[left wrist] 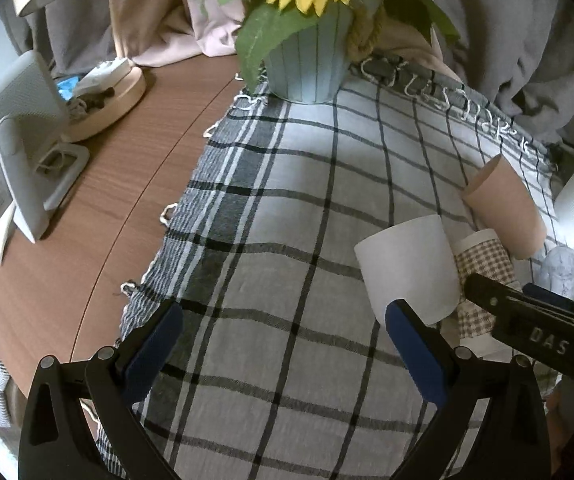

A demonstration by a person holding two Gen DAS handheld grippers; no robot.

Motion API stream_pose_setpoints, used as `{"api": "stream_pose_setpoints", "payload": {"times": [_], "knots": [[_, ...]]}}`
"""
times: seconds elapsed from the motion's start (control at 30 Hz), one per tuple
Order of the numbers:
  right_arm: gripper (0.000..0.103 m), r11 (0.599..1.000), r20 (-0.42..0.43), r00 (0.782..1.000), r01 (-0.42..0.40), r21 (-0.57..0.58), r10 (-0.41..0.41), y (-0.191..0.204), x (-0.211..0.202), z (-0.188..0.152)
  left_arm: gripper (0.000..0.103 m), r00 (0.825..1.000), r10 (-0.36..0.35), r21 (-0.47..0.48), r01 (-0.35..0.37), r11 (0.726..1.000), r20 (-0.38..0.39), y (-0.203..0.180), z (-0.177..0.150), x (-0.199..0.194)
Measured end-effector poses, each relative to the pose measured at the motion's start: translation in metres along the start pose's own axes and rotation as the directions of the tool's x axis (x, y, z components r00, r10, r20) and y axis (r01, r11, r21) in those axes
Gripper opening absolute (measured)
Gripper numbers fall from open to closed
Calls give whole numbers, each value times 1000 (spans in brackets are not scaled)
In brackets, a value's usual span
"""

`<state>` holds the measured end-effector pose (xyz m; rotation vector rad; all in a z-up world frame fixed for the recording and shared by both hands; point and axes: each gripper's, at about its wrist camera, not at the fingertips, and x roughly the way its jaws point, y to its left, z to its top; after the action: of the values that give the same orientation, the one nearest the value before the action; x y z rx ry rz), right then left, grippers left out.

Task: Flip cup upside down
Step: 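Move the right tool toward the brown houndstooth paper cup, then close the right gripper around the houndstooth cup's body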

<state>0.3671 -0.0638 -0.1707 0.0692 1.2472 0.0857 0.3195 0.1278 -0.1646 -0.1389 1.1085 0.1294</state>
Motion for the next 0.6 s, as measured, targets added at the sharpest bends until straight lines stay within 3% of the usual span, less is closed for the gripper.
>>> {"api": "stream_pose_setpoints", "payload": {"times": [0.23,0.4,0.6], "knots": [[82,1000,-40,999,9,-7,-9,0,18,4,103,1000,10,28,-10,1000,-5,-4,3,5],[66,1000,-68,998,-5,0,4,-1,27,2,103,1000,9,36,-9,999,-7,-7,1,5],[65,1000,-61,998,-7,-4,6,1,23,0,103,1000,4,43,-4,999,1,-7,-2,1]]}}
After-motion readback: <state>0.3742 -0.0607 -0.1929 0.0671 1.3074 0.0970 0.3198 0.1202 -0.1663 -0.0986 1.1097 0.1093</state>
